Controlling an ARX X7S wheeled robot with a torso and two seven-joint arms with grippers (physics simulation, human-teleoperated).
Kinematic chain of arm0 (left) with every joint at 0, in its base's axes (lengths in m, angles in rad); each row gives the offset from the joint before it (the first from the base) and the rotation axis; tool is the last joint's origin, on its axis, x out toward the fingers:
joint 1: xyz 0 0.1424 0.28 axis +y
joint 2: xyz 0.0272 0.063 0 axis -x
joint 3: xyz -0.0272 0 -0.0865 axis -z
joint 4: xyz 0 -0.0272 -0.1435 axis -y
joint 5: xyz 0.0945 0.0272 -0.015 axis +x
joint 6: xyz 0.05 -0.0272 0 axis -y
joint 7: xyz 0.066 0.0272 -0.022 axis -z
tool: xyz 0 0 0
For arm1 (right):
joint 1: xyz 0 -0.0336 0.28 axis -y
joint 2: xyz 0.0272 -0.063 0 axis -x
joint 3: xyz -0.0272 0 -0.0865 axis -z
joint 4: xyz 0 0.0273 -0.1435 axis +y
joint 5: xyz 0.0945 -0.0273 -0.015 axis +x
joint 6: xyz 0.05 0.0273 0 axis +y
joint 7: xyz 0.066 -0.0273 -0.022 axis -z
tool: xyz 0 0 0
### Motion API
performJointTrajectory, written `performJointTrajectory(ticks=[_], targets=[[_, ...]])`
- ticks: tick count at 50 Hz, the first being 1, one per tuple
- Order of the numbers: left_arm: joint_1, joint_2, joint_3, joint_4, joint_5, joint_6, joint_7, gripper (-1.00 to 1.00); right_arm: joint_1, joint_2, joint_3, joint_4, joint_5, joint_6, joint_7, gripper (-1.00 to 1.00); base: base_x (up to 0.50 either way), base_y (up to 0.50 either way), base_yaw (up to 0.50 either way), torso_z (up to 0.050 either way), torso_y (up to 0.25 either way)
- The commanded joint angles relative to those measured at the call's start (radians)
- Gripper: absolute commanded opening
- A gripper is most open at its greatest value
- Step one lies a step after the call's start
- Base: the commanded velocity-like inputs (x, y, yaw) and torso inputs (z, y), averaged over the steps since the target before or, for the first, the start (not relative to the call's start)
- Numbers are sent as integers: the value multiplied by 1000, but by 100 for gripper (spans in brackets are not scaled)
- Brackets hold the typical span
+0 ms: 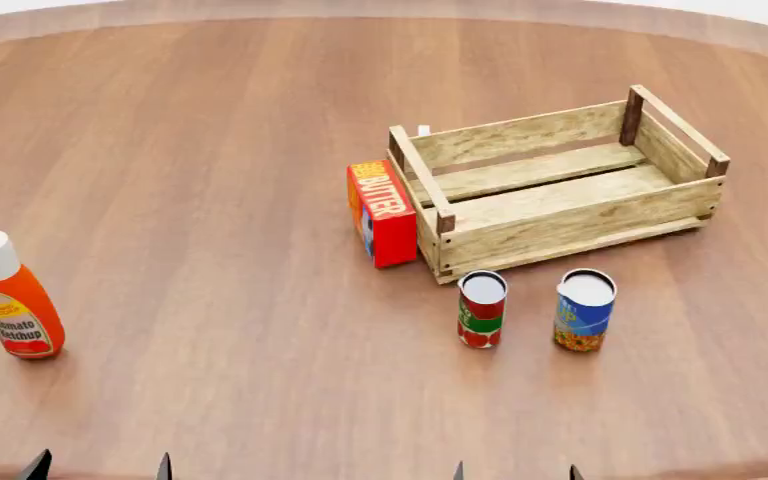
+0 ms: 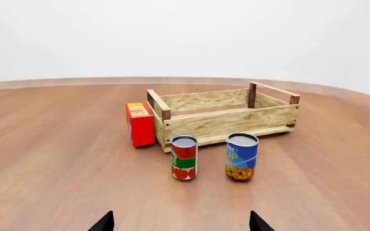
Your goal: Pick up the tomato sauce, and put it in the wooden tray.
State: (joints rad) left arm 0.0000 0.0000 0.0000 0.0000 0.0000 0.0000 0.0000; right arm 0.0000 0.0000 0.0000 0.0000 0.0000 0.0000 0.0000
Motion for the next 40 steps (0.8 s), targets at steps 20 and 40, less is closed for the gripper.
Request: performJointTrajectory(ticks=[20, 40], targets=[[9, -59, 69, 11, -60, 4, -72, 100, 3, 57, -67, 0, 69, 31, 71, 100, 0, 0, 0, 0, 0], [12, -54, 71, 26, -27, -16, -86, 100, -25, 47, -45, -67, 90, 60, 74, 100, 0, 0, 0, 0, 0]])
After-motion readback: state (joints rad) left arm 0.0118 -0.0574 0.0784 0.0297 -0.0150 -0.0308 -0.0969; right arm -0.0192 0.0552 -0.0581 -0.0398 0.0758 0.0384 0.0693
